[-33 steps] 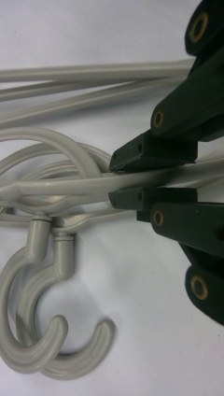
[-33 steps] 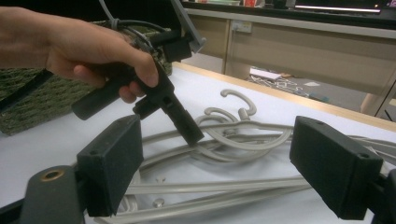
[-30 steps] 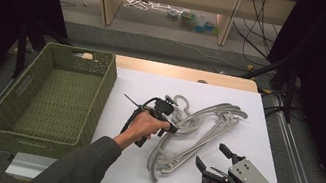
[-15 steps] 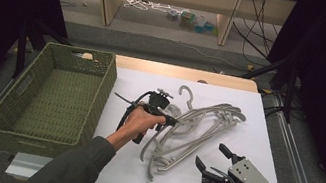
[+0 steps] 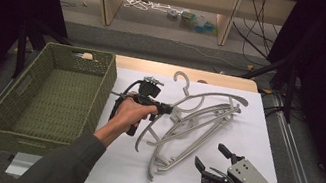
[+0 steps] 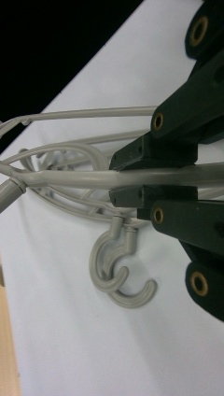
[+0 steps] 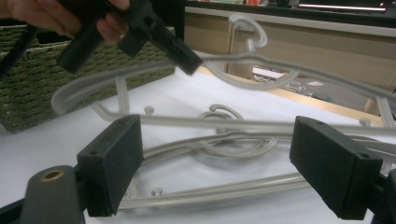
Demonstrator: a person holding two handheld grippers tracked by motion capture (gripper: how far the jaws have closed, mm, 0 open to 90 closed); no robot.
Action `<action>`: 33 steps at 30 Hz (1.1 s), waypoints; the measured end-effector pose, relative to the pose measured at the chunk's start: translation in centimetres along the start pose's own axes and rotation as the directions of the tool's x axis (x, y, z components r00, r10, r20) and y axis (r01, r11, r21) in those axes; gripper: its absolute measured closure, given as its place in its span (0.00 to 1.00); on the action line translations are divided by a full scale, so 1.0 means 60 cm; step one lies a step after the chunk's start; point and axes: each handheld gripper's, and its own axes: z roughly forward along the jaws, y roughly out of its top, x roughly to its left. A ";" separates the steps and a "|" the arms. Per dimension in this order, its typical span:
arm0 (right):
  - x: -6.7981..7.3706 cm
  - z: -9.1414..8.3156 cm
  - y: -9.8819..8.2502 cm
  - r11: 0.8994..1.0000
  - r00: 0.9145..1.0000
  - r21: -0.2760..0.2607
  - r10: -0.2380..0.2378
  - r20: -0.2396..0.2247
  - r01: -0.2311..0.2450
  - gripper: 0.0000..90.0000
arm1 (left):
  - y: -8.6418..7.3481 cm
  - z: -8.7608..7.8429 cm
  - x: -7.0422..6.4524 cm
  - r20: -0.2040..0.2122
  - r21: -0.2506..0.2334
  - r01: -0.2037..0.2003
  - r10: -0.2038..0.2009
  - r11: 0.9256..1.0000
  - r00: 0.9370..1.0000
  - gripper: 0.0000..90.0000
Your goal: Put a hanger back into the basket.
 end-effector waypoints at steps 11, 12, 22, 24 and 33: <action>0.000 -0.001 -0.001 1.000 1.000 0.010 -0.005 0.014 0.005 0.20 | 0.038 -0.117 0.009 -0.025 -0.099 -0.044 0.041 0.994 0.999 0.91; -0.001 -0.001 -0.001 1.000 1.000 0.010 -0.008 0.014 0.007 0.20 | 0.038 -0.117 0.009 -0.025 -0.099 -0.044 0.041 0.994 0.999 0.91; 0.000 0.000 -0.001 1.000 1.000 0.010 -0.005 0.013 0.005 0.20 | 0.060 -0.230 0.032 -0.063 -0.181 -0.066 0.055 0.981 0.996 0.91; 0.000 0.000 -0.001 1.000 1.000 0.021 -0.003 0.004 0.003 0.20 | 0.056 -0.251 0.039 -0.060 -0.179 -0.043 0.032 0.983 0.998 0.91; -0.001 0.001 -0.002 1.000 1.000 0.028 -0.004 0.016 0.004 0.20 | 0.031 -0.333 0.092 -0.167 -0.205 -0.061 0.026 0.977 0.986 0.91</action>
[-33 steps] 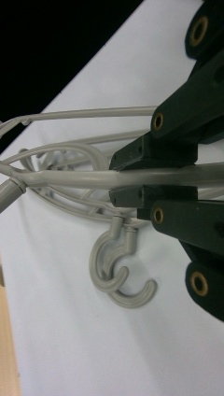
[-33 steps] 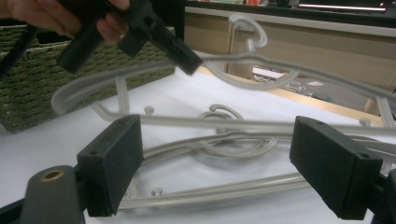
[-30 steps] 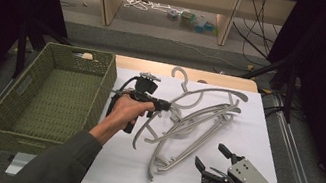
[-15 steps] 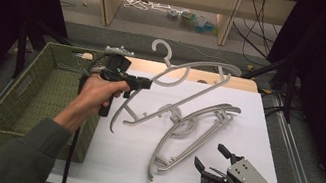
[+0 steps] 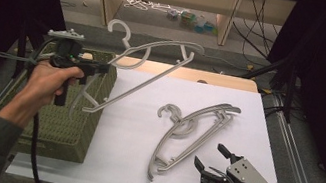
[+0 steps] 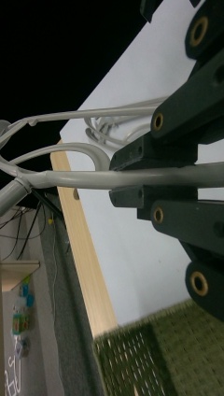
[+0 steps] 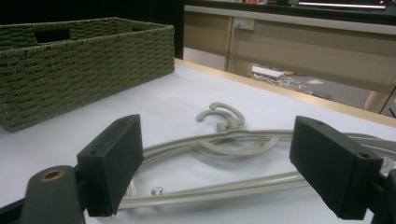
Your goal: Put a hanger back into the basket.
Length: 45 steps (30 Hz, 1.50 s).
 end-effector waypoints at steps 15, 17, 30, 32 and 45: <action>0.000 0.003 -0.001 1.000 1.000 -0.003 0.007 -0.008 -0.007 0.19 | -0.058 -0.111 0.134 -0.227 -0.046 0.065 -0.074 0.997 0.971 0.91; 0.000 0.004 -0.001 1.000 1.000 -0.010 0.009 -0.009 -0.009 0.19 | -0.066 -0.122 0.148 -0.239 -0.053 0.078 -0.089 0.996 0.967 0.91; 0.002 0.008 -0.002 1.000 1.000 -0.003 0.009 -0.021 -0.009 0.19 | -0.128 -0.156 0.221 -0.337 -0.037 0.084 -0.092 0.996 0.937 0.91; 0.002 0.009 -0.002 1.000 1.000 -0.008 0.013 -0.020 -0.014 0.19 | -0.135 -0.159 0.226 -0.346 -0.026 0.075 -0.080 0.997 0.935 0.91; -0.002 0.008 -0.003 1.000 1.000 -0.003 0.015 -0.008 -0.015 0.19 | -0.168 -0.164 0.243 -0.371 0.033 0.046 -0.031 0.998 0.928 0.91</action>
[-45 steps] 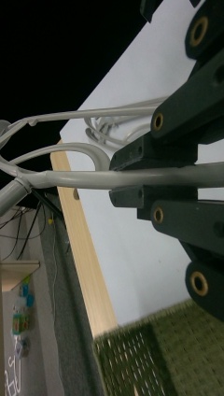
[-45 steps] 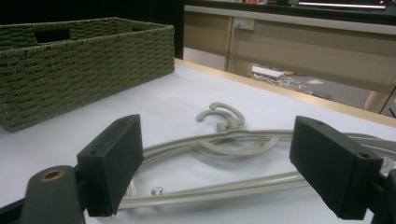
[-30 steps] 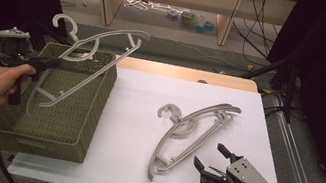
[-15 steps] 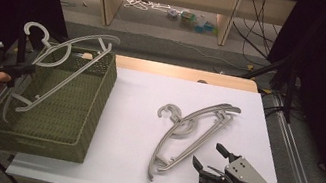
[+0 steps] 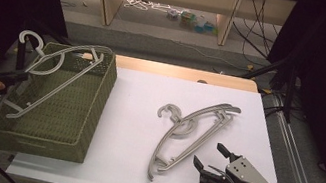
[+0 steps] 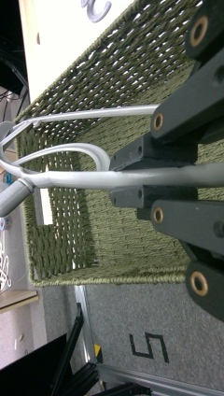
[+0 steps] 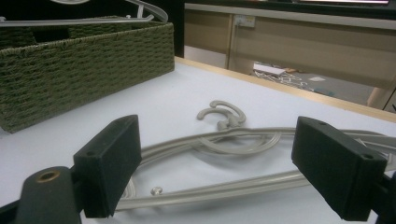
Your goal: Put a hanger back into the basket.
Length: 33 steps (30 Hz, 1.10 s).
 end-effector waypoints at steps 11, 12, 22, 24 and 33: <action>0.000 0.000 0.000 1.000 1.000 -0.002 -0.004 -0.001 0.004 0.19 | -0.010 0.014 -0.001 -0.009 0.030 -0.038 0.038 0.999 0.999 0.91; 0.001 0.000 0.000 1.000 1.000 -0.004 0.003 -0.006 -0.003 0.19 | -0.010 0.015 0.001 -0.010 0.041 -0.047 0.047 0.998 0.999 0.91; 0.001 0.002 -0.001 1.000 1.000 -0.008 0.005 -0.012 -0.005 0.19 | -0.008 0.051 0.003 -0.032 0.136 -0.136 0.142 0.981 0.989 0.91; 0.000 0.000 0.001 1.000 1.000 -0.002 -0.010 0.001 0.010 0.19 | -0.008 0.061 0.006 -0.032 0.151 -0.144 0.151 0.978 0.988 0.91; 0.000 0.000 0.000 1.000 1.000 -0.001 -0.004 -0.006 0.004 0.19 | -0.034 0.082 0.016 -0.018 0.190 -0.131 0.137 0.973 0.990 0.91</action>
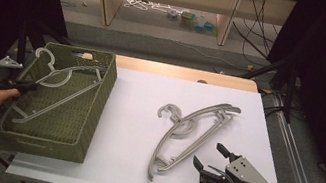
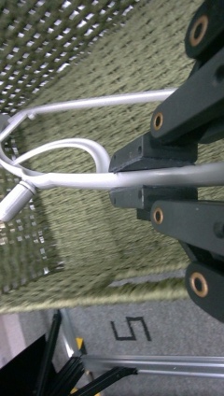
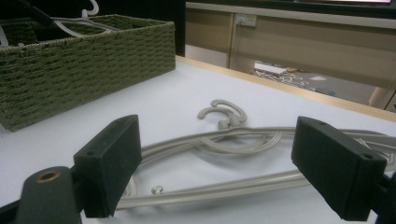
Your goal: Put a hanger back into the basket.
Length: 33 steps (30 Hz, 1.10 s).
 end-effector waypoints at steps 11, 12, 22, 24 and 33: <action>0.001 0.002 0.000 1.000 1.000 -0.008 0.007 -0.007 -0.008 0.19 | -0.012 0.032 -0.016 -0.047 0.078 -0.018 0.022 0.997 0.999 0.90; 0.001 0.002 0.000 1.000 1.000 -0.008 0.009 -0.007 -0.009 0.19 | -0.012 0.034 -0.017 -0.051 0.082 -0.020 0.025 0.996 0.998 0.90; -0.001 -0.001 0.000 1.000 1.000 0.002 0.000 0.004 0.000 0.19 | -0.001 0.016 -0.018 -0.080 0.007 0.059 -0.058 0.998 0.995 0.71; -0.001 -0.001 0.000 1.000 1.000 0.006 0.000 0.004 0.000 0.19 | 0.006 0.001 -0.020 -0.089 -0.025 0.069 -0.071 0.997 0.994 0.61; -0.001 -0.002 0.001 1.000 1.000 -0.001 0.002 0.009 -0.002 0.19 | 0.053 -0.110 -0.082 0.005 -0.253 0.170 -0.174 0.952 0.985 0.35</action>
